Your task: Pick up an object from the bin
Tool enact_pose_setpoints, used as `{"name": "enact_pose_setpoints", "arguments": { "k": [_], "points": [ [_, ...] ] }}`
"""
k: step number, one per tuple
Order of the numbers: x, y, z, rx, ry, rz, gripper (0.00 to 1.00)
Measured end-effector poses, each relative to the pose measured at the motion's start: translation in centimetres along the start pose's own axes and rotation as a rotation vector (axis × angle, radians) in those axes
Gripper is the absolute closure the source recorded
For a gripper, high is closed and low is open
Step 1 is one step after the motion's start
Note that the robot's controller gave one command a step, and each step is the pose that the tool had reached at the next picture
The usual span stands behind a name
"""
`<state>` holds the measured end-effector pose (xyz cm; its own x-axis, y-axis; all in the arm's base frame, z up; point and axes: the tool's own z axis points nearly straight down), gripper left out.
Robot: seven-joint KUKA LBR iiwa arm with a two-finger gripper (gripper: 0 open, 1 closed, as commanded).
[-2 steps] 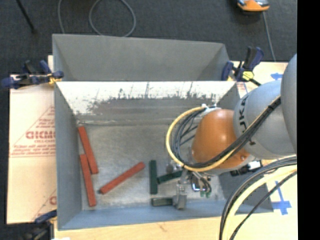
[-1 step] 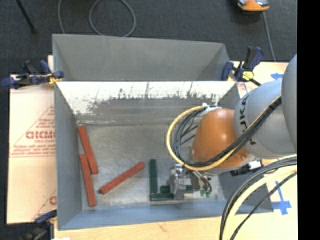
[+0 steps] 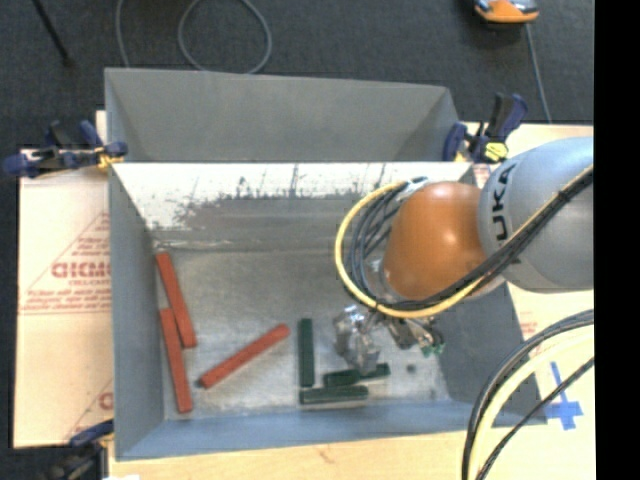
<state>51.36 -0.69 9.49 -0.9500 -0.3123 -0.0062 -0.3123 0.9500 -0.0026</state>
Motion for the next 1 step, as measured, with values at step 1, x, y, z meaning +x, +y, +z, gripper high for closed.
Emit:
{"name": "enact_pose_setpoints", "arguments": {
  "k": [1],
  "points": [
    [0.09, 0.11, 0.09, -0.003, 0.003, 0.004, 0.00]
  ]
}}
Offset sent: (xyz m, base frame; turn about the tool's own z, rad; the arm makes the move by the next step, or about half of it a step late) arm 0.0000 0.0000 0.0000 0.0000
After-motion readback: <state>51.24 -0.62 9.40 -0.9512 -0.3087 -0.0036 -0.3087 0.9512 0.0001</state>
